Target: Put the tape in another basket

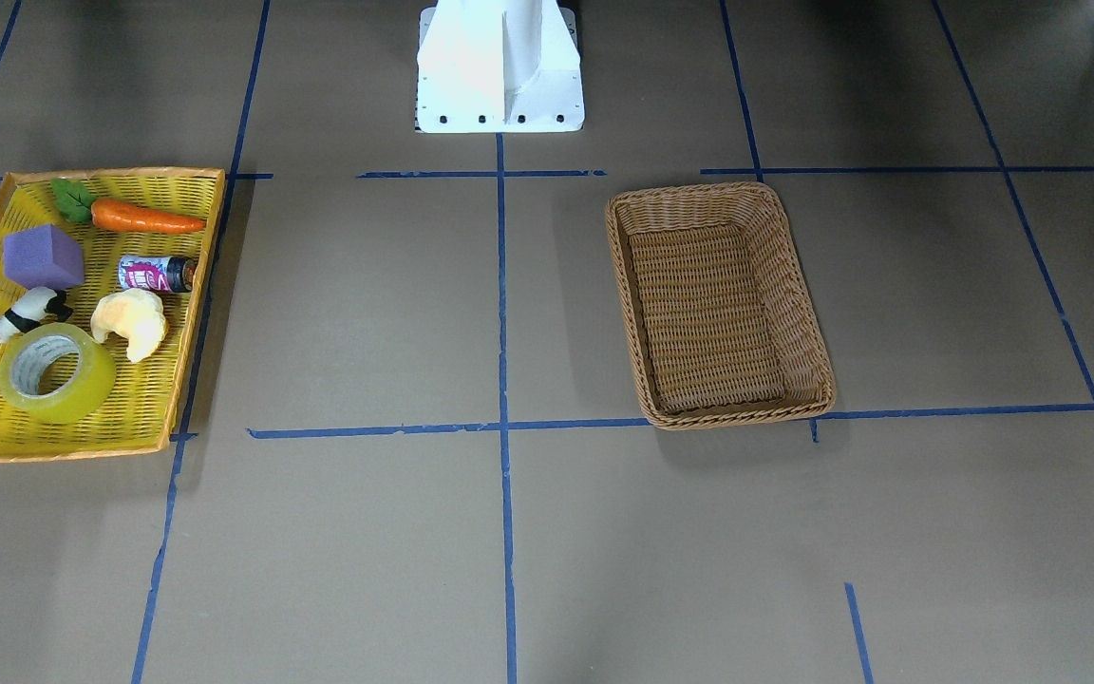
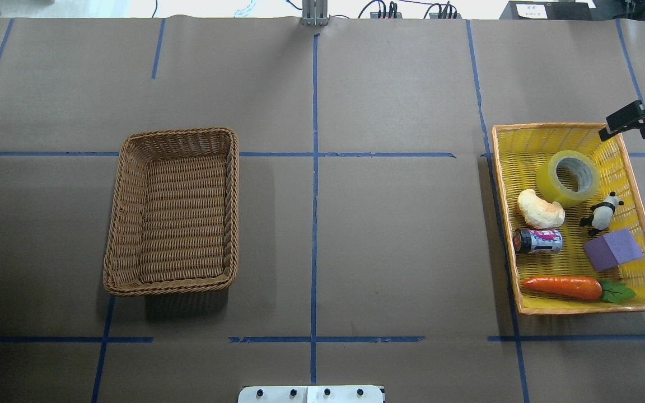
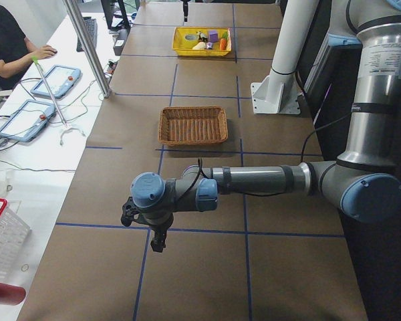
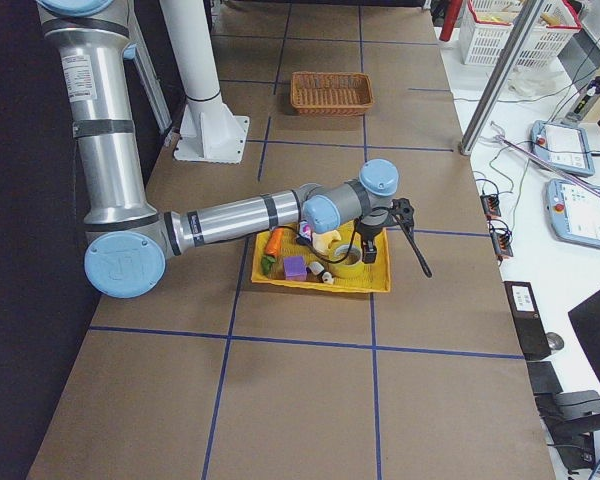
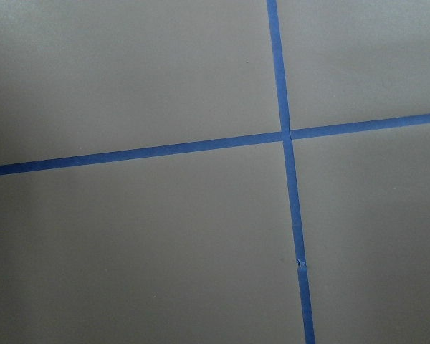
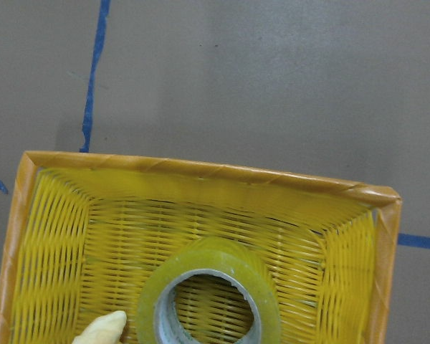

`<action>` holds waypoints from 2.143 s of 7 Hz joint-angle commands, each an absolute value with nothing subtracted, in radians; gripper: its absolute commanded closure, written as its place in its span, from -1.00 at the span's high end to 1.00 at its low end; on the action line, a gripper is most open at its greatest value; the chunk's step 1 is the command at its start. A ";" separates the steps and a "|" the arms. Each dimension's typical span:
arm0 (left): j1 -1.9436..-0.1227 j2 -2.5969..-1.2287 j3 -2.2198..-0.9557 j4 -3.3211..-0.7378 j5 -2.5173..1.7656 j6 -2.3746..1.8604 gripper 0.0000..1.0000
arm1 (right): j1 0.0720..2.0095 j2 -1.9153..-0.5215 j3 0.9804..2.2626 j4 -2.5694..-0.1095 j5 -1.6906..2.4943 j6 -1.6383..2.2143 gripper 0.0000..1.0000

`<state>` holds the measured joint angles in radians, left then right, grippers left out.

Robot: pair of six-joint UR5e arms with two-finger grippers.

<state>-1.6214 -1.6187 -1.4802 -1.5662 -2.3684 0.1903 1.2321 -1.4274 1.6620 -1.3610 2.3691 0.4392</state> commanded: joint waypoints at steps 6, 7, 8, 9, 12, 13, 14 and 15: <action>-1.617 -1.626 -1.486 -1.566 -2.368 0.156 1.00 | 1.092 -1.446 1.537 -1.052 2.221 0.641 1.00; -1.617 -1.626 -1.486 -1.566 -2.368 0.156 1.00 | 1.092 -1.463 1.532 -1.054 2.220 0.608 1.00; -1.617 -1.626 -1.485 -1.566 -2.368 0.156 1.00 | 1.091 -1.466 1.522 -1.054 2.221 0.604 1.00; -1.617 -1.626 -1.483 -1.566 -2.368 0.156 1.00 | 1.079 -1.466 1.517 -1.058 2.221 0.604 1.00; -1.615 -1.626 -1.480 -1.566 -2.368 0.156 1.00 | 1.057 -1.468 1.513 -1.060 2.221 0.606 0.99; -1.615 -1.626 -1.482 -1.566 -2.368 0.156 1.00 | 1.058 -1.470 1.511 -1.061 2.221 0.606 0.99; -1.615 -1.626 -1.480 -1.566 -2.368 0.156 1.00 | 1.058 -1.476 1.511 -1.062 2.221 0.604 0.99; -1.615 -1.626 -1.480 -1.566 -2.368 0.156 1.00 | 1.058 -1.482 1.511 -1.062 2.221 0.604 0.99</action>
